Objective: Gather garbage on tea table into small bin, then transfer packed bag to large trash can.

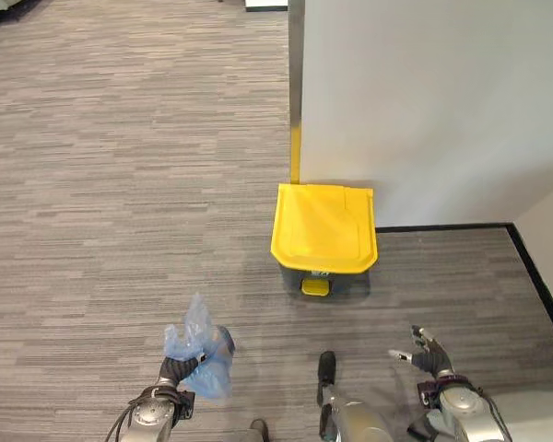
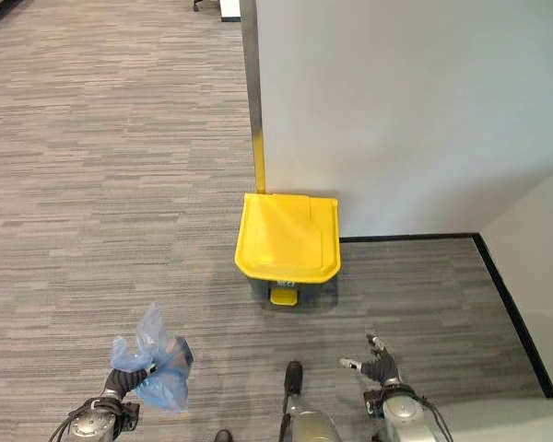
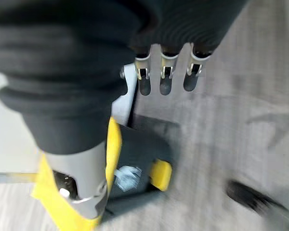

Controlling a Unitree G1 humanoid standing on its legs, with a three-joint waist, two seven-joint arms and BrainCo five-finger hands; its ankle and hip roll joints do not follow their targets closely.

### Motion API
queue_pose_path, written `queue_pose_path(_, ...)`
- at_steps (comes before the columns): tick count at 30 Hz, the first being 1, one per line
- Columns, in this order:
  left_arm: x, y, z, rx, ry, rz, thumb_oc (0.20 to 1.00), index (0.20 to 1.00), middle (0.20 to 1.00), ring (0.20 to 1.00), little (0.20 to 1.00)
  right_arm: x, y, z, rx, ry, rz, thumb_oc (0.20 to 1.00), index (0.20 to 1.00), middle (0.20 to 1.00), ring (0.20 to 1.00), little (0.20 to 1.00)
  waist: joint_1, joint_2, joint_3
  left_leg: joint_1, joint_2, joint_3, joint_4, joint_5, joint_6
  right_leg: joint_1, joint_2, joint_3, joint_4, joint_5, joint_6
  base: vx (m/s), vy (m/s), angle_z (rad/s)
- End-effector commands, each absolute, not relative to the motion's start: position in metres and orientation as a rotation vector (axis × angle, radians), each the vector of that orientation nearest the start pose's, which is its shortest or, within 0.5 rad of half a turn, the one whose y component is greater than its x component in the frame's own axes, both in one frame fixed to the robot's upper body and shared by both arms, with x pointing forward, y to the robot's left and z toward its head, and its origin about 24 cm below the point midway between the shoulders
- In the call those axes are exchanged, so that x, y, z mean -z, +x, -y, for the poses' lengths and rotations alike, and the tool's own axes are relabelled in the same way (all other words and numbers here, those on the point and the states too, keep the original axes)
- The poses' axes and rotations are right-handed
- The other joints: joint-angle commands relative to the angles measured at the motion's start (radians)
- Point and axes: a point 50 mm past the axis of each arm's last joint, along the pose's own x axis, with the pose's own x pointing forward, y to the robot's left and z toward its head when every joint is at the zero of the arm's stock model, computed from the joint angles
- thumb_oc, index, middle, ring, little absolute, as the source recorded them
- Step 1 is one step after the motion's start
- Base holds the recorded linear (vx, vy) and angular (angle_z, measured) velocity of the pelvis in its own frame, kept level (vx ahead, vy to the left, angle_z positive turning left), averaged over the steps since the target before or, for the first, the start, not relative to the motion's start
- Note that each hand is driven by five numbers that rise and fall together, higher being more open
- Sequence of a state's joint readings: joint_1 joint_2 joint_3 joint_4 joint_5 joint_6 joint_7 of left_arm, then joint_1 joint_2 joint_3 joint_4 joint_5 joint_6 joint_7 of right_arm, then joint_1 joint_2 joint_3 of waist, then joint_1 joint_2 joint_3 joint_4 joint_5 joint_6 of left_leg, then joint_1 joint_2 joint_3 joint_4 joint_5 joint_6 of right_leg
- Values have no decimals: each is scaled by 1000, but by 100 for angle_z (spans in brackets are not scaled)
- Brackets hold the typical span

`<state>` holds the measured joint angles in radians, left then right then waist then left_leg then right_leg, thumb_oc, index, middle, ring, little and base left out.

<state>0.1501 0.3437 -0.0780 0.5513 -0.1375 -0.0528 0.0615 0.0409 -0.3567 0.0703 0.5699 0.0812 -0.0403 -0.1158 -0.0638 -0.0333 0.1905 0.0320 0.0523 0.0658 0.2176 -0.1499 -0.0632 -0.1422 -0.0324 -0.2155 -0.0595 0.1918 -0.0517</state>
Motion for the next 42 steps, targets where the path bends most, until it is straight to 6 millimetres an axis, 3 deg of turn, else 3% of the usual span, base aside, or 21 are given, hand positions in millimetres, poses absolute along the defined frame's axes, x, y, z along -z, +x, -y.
queue_pose_path(1,64,186,-258,-131,275,-521,200,200,200,200,200,65,195,264,202,-333,-545,1000,1000,1000,1000,1000,-8,-16,-21,-19,9,24,-40,21,-8,19,-49,-3,35,-188,141,149,-45,-2)
queue_pose_path(3,64,187,-257,-129,276,-522,200,200,200,200,200,65,195,265,207,-332,-545,1000,1000,1000,1000,1000,-7,-23,-19,-52,6,32,-47,19,-5,31,-58,-2,30,-194,141,105,-12,8)
queue_pose_path(5,64,187,-258,-131,279,-521,200,200,200,200,200,64,196,266,217,-329,-537,1000,1000,1000,1000,1000,13,-33,-1,-139,-1,36,-59,63,-8,70,-61,5,20,-204,140,83,-10,6)
queue_pose_path(6,64,187,-258,-131,279,-521,200,200,200,200,200,64,196,266,217,-328,-537,1000,1000,1000,1000,1000,13,-33,0,-140,-2,36,-57,62,-8,71,-62,4,19,-205,140,61,13,-7)
queue_pose_path(8,63,185,-258,-135,275,-519,200,200,200,200,200,66,193,266,220,-330,-550,1000,1000,1000,1000,1000,25,-28,14,-171,9,62,-82,114,-20,91,-56,5,16,-213,138,56,34,-20)
queue_pose_path(10,65,182,-260,-136,277,-529,200,200,200,200,200,70,190,266,217,-334,-569,1000,1000,1000,1000,1000,25,-20,5,-141,22,94,-124,120,-18,101,-49,9,19,-219,136,90,89,-15)
queue_pose_path(17,67,176,-266,-147,302,-554,200,200,200,200,200,77,186,259,193,-336,-607,1000,1000,1000,1000,1000,31,-17,-34,-39,-8,93,-217,117,10,147,-56,36,14,-217,152,136,131,0)
queue_pose_path(27,61,175,-281,-223,298,-539,200,200,200,200,200,80,192,251,176,-326,-622,1000,1000,1000,1000,1000,71,-57,-13,-81,-70,50,-94,12,68,100,-109,108,83,-204,201,49,168,-23)
queue_pose_path(33,56,178,-288,-237,313,-532,200,200,200,200,200,82,191,249,182,-303,-631,1000,1000,1000,1000,1000,68,-60,12,-47,-93,39,-85,-31,95,-11,-113,104,276,-198,212,89,144,-11)
queue_pose_path(35,56,179,-289,-248,309,-527,200,200,200,200,200,80,194,251,197,-293,-616,1000,1000,1000,1000,1000,51,-57,30,12,-107,34,-106,-57,103,-87,-106,64,236,-142,210,211,84,-15)
queue_pose_path(42,56,188,-284,-238,303,-510,200,200,200,200,200,81,185,266,274,-273,-635,1000,1000,1000,1000,1000,-16,-45,58,111,-155,-71,-77,-145,87,-211,-68,40,53,-73,242,281,31,47)
